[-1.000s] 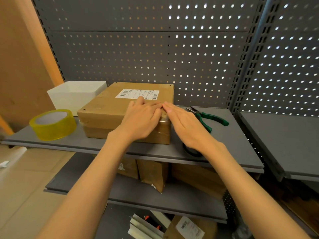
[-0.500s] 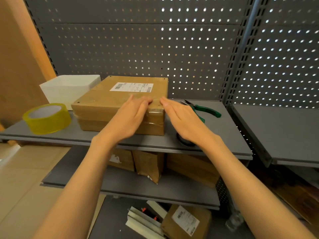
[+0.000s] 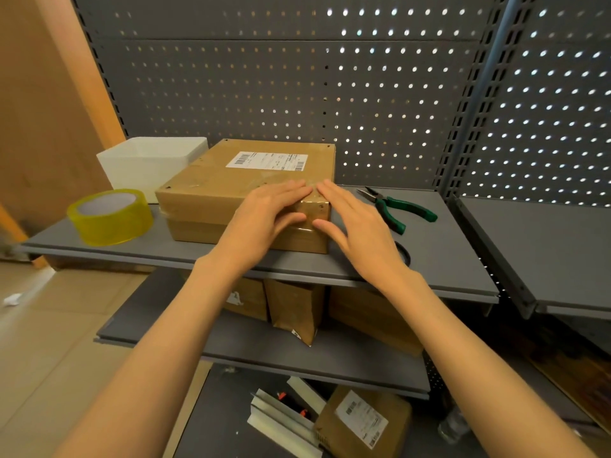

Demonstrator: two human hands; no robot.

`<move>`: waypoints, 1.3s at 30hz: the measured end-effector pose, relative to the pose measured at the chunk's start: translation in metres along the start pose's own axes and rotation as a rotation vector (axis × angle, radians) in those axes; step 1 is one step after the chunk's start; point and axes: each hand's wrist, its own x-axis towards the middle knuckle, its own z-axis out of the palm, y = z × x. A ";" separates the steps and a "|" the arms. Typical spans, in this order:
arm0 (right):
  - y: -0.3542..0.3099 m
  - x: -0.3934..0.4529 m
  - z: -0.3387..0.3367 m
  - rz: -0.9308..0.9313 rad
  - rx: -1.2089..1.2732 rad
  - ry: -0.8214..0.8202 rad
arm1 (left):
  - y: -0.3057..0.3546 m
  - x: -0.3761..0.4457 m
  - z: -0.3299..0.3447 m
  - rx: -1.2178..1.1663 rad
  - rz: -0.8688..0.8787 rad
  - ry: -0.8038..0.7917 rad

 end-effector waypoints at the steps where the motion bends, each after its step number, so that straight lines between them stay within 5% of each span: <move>1: 0.000 0.001 -0.003 0.001 0.008 -0.026 | 0.001 0.001 -0.001 0.003 0.000 -0.004; 5: -0.003 0.004 -0.016 0.076 0.193 -0.130 | 0.001 0.005 -0.004 -0.020 0.012 -0.025; 8: -0.008 0.009 -0.016 0.166 0.346 -0.026 | 0.001 0.007 -0.003 -0.056 0.003 0.006; 13: -0.005 0.009 -0.010 0.136 0.266 0.036 | 0.001 0.007 -0.004 -0.122 -0.010 0.017; 24: -0.006 0.009 -0.021 0.102 0.140 -0.136 | -0.001 0.008 -0.018 -0.125 -0.001 -0.165; 32: -0.009 0.013 -0.019 0.160 0.183 -0.038 | 0.003 0.005 -0.013 -0.221 -0.098 0.004; 39: -0.016 0.012 -0.025 0.050 -0.112 -0.130 | 0.001 -0.008 -0.001 -0.094 0.023 0.131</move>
